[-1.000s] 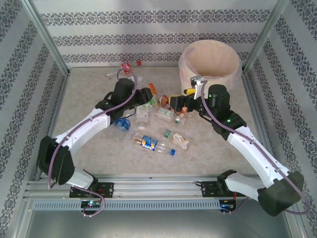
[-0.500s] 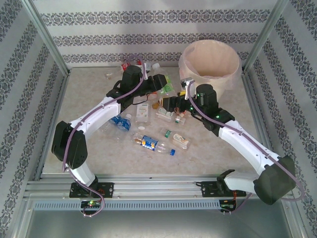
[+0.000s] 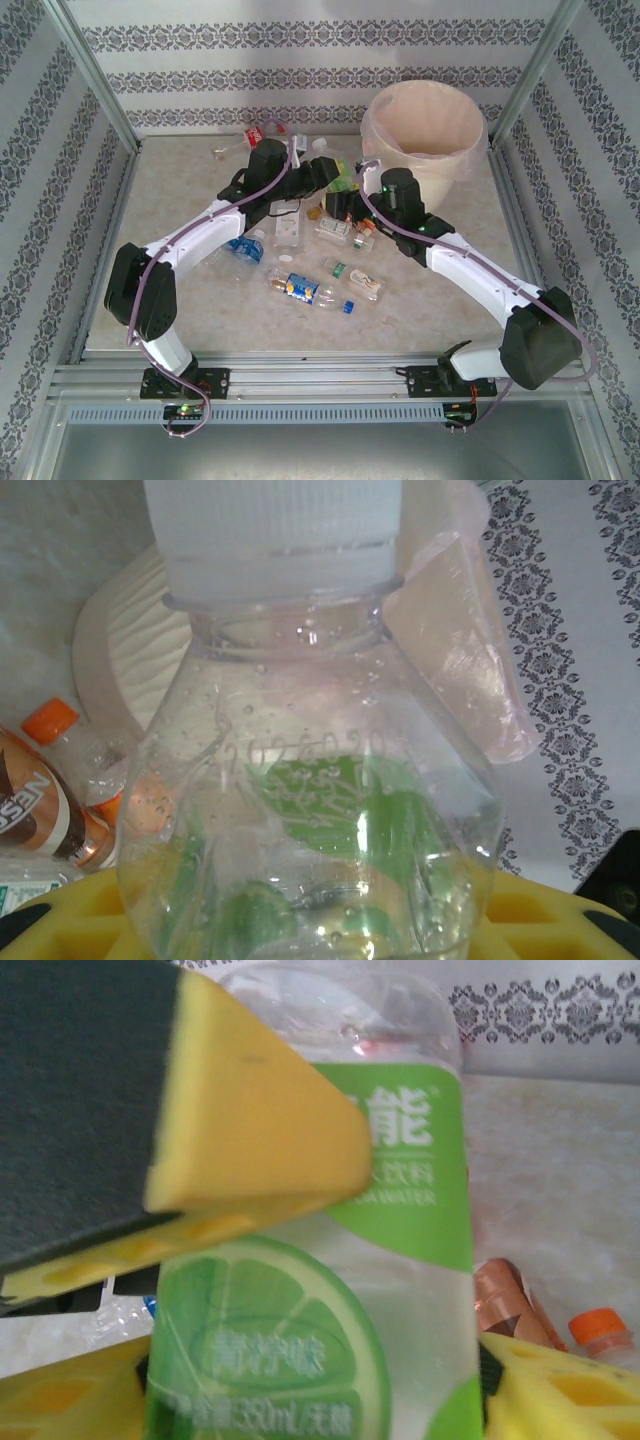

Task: Put the plastic bottles in the bin

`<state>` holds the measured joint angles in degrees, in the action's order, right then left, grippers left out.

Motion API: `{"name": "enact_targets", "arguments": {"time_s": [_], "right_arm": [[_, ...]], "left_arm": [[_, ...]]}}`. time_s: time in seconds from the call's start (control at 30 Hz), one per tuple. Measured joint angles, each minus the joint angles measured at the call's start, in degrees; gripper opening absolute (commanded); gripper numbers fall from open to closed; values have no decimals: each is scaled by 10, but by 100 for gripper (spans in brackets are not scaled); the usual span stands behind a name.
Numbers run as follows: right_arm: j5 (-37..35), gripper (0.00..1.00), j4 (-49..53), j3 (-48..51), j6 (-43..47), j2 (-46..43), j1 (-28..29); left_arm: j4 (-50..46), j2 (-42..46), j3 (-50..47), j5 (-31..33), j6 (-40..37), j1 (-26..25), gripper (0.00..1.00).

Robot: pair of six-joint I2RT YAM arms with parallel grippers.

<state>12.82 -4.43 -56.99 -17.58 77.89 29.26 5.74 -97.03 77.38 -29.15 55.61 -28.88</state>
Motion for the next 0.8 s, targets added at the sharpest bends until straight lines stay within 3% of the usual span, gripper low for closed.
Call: {"name": "enact_targets", "arguments": {"time_s": [0.4,0.47,0.57,0.8], "right_arm": [[-4,42,-2,0,4,-4,1],[-4,41,-1,0,4,-5,1],[-4,39,-1,1,5,-9,1],[-4,36,3,1,6,-31,-33]], "left_arm": [[8,0,0,-4,4,1,53],[8,0,0,-5,4,1,63],[6,5,0,-9,1,1,97],[-32,59,3,1,-34,1,100]]}}
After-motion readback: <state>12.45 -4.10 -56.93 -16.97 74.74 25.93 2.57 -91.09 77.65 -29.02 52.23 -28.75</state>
